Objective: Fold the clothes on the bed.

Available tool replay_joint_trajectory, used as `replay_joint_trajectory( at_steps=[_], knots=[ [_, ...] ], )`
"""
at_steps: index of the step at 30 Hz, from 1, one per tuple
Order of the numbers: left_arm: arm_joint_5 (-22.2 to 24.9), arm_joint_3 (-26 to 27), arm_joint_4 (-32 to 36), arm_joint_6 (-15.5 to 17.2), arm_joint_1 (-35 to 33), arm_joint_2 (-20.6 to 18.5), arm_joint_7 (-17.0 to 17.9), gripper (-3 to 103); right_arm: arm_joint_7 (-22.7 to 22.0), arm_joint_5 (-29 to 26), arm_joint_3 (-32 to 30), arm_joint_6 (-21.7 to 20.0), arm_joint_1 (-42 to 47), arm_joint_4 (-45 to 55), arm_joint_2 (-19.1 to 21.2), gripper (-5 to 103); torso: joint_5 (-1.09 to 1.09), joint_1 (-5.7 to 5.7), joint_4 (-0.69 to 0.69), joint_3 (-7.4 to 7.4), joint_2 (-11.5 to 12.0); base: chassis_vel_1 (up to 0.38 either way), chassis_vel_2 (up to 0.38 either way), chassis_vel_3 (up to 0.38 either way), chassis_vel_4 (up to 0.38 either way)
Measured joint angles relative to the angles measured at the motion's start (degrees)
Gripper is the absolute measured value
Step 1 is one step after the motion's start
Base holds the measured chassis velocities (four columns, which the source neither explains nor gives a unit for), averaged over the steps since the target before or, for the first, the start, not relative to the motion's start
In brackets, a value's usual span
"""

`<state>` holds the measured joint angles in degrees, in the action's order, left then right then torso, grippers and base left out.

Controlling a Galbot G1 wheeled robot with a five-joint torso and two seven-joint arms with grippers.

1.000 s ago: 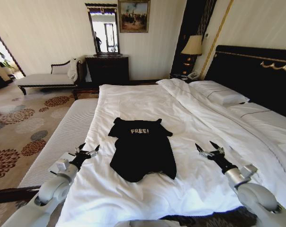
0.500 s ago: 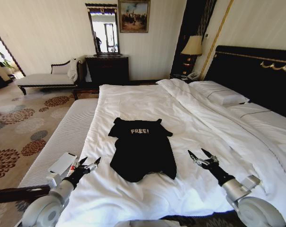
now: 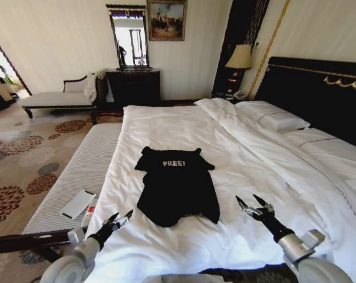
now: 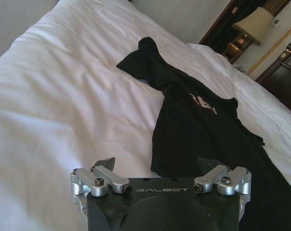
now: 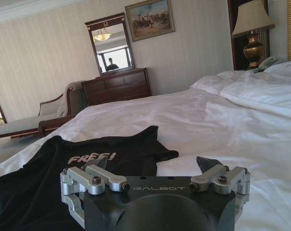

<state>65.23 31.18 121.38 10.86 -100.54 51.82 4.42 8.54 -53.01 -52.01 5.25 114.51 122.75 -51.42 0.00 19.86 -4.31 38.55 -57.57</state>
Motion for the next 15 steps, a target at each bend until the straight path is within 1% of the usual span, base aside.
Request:
replay_joint_trajectory(
  at_steps=[2, 4, 6, 8, 9, 10, 15],
  knots=[
    [0.2, -1.7, -1.3, 0.2, 2.9, 0.6, 0.2, 98, -0.3, 0.0, 0.2, -0.3, -0.5, 0.0, 0.0, 100, 0.01, 0.0, 0.0, 0.0, 0.0, 0.0, 0.0, 0.0, 0.0],
    [0.3, -2.2, -1.7, 0.2, 3.8, 0.8, 0.3, 98, -0.3, 0.0, 0.3, -0.4, -0.6, 0.0, 0.0, 100, 0.01, 0.0, 0.0, 0.0, 0.0, 0.0, 0.0, 0.0, 0.0],
    [0.4, -4.4, -3.1, 0.6, 7.3, 1.7, 0.8, 98, -0.7, 0.0, 0.6, -0.6, -1.3, -0.2, 0.1, 100, 0.01, 0.0, -0.01, 0.0, 0.0, 0.0, 0.0, 0.0, 0.0],
    [0.5, -5.2, -3.4, 0.7, 8.3, 1.9, 1.0, 98, -0.8, -0.1, 0.7, -0.7, -1.5, -0.2, 0.2, 100, 0.01, 0.0, 0.0, 0.0, 0.0, 0.0, 0.0, 0.0, 0.0],
    [0.6, -6.2, -4.0, 1.0, 9.7, 2.2, 1.5, 98, -1.0, -0.1, 0.9, -0.8, -1.8, -0.3, 0.3, 100, 0.0, 0.0, 0.0, 0.0, 0.0, 0.0, 0.0, 0.0, 0.0],
    [0.5, -8.6, -5.6, 1.3, 12.2, 2.5, 2.1, 98, -1.4, -0.3, 1.1, -1.1, -2.5, -0.4, 0.6, 100, 0.01, 0.0, 0.0, 0.0, 0.0, 0.0, 0.0, 0.0, 0.0],
    [0.4, -11.3, -7.7, 1.5, 14.7, 2.6, 2.6, 98, -1.9, -0.6, 1.1, -1.4, -3.2, -0.6, 1.0, 100, 0.01, 0.0, 0.0, 0.0, 0.0, 0.0, 0.0, 0.0, 0.0]
  ],
)
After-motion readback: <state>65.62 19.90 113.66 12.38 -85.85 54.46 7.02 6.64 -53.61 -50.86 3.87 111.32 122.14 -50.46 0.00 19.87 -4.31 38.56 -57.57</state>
